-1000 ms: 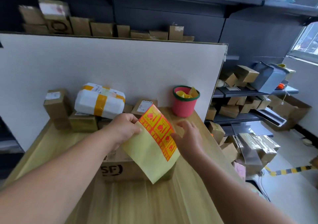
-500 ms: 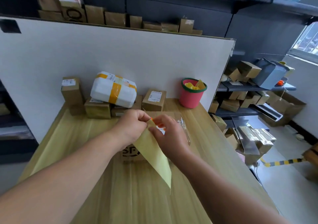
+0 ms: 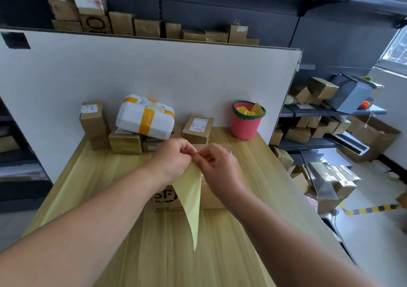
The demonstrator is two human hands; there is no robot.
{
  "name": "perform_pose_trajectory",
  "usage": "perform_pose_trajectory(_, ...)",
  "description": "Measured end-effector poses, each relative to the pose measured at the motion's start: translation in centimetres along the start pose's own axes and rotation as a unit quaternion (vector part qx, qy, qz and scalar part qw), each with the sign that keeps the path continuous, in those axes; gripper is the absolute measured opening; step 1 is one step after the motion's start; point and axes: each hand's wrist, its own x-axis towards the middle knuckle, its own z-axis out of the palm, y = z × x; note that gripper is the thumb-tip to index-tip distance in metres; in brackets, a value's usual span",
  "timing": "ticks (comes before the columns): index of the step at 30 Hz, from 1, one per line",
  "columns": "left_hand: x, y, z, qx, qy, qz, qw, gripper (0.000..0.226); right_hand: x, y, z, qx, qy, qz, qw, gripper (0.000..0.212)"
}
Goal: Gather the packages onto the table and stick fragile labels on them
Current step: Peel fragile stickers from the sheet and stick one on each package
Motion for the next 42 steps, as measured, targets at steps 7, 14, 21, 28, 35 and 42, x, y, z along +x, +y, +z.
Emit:
perform_pose_trajectory(7, 3.4, 2.0, 3.0, 0.044, 0.014, -0.007, 0.999, 0.017, 4.1, 3.4, -2.3, 0.079, -0.043, 0.016, 0.996, 0.007)
perform_pose_trajectory(14, 9.3, 5.0, 8.0, 0.054, 0.033, -0.038, 0.997, 0.019, 10.4, 9.0, -5.7, 0.144, -0.089, 0.036, 0.985, 0.024)
perform_pose_trajectory(21, 14.2, 6.1, 12.0, 0.039, 0.085, -0.095, 0.991, 0.020, 14.8, 13.9, -9.2, 0.259, -0.073, 0.163, 0.949, 0.020)
perform_pose_trajectory(28, 16.5, 6.3, 14.8, 0.027, 0.131, -0.145, 0.980, 0.016, 18.1, 19.8, -14.0, 0.276, 0.015, 0.296, 0.914, 0.018)
perform_pose_trajectory(35, 18.2, 7.0, 18.8, 0.001, 0.134, -0.154, 0.979, 0.023, 19.3, 26.7, -19.4, 0.237, 0.143, 0.355, 0.893, 0.019)
perform_pose_trajectory(42, 19.8, 9.1, 23.7, -0.151, 0.047, -0.161, 0.974, 0.024, 18.4, 27.9, -21.1, 0.244, 0.180, 0.318, 0.898, 0.019)
